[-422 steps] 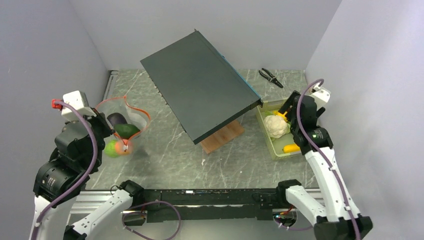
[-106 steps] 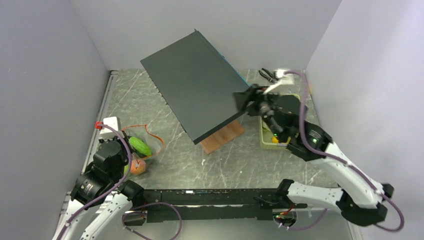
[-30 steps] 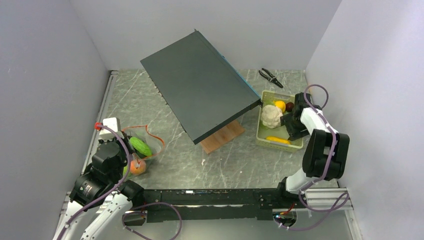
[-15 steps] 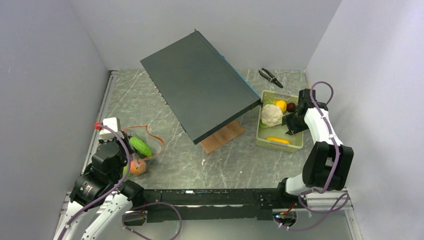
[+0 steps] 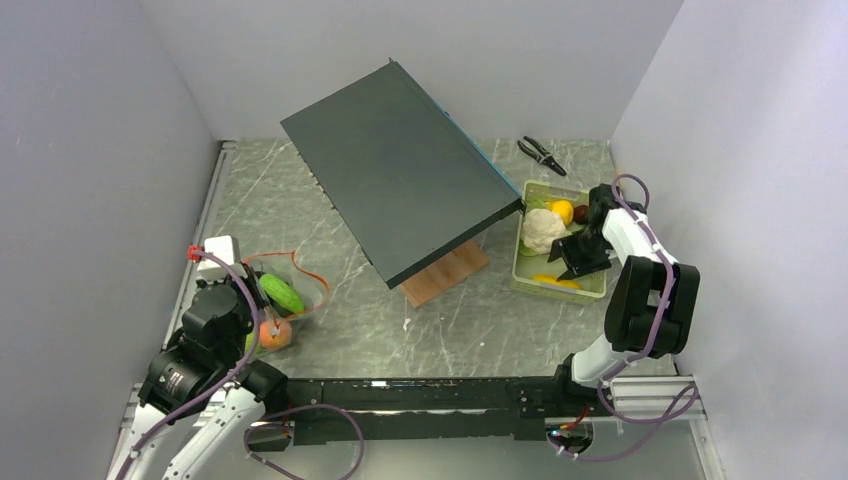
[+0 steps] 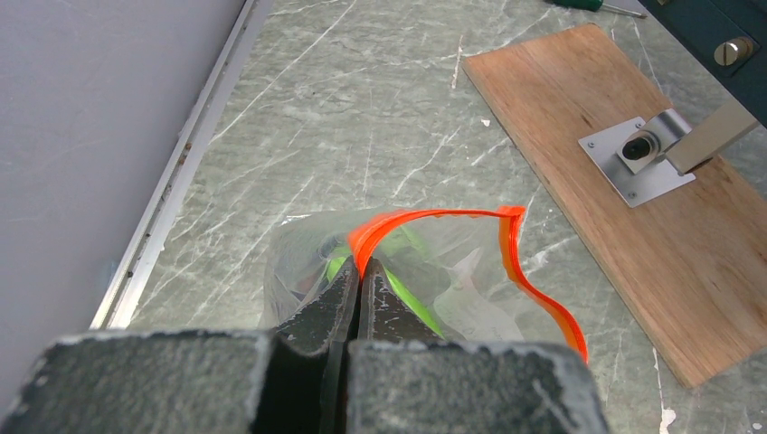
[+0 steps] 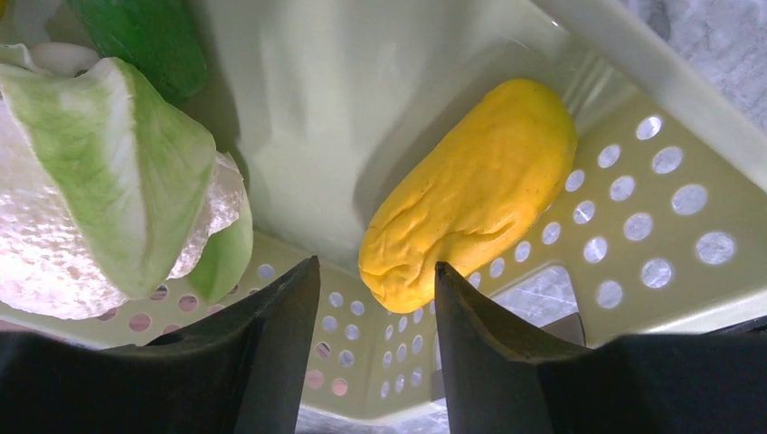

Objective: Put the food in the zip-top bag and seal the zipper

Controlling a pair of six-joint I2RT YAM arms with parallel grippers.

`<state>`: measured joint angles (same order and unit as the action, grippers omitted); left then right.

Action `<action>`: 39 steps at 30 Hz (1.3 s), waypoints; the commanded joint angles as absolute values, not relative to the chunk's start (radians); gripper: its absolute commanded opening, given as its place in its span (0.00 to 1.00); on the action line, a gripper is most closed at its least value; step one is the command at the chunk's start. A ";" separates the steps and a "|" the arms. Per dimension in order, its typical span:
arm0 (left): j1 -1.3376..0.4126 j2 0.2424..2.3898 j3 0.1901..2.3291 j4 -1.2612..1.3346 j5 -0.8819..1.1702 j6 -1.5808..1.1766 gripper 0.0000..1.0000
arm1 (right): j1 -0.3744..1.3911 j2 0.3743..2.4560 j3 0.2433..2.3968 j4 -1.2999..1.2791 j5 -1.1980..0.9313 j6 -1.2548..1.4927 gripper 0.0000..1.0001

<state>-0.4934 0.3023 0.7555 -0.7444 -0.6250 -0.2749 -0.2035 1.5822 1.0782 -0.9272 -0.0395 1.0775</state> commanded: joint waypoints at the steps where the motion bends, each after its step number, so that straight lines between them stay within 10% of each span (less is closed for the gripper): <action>1: -0.489 0.293 0.754 -0.684 -0.623 -0.270 0.00 | -0.203 1.568 1.081 -0.955 -0.067 1.110 0.53; 13: -0.489 0.293 0.753 -0.683 -0.619 -0.267 0.00 | -0.205 1.532 1.125 -1.035 0.000 1.123 0.69; 39: -0.488 0.288 0.753 -0.683 -0.615 -0.269 0.00 | -0.210 1.764 1.005 -0.878 -0.014 1.220 0.54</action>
<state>-0.4923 0.2920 0.7555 -0.7444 -0.6250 -0.2749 -0.2073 1.7172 1.0508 -0.9340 -0.0666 1.1984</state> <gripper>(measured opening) 0.013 0.555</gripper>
